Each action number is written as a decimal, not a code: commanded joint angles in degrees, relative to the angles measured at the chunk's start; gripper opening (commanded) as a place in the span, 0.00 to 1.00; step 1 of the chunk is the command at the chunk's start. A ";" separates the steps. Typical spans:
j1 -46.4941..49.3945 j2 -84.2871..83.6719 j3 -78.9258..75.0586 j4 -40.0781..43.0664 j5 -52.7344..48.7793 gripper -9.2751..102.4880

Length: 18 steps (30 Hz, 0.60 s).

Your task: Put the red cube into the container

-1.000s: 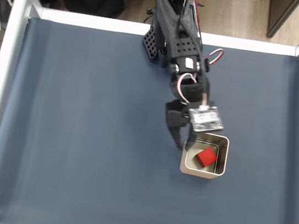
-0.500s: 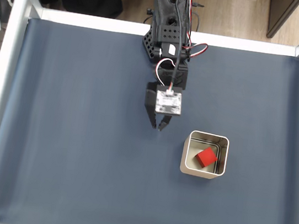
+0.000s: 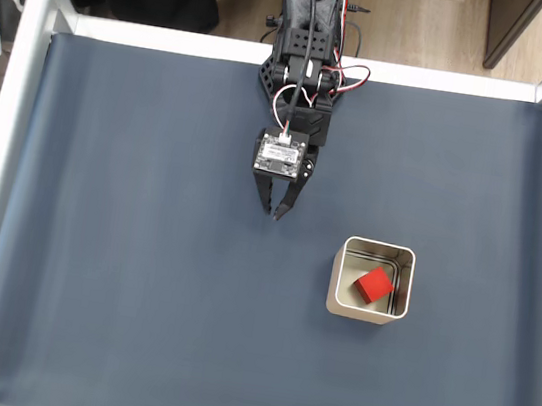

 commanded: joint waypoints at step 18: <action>-2.64 3.60 -0.44 25.58 1.05 0.08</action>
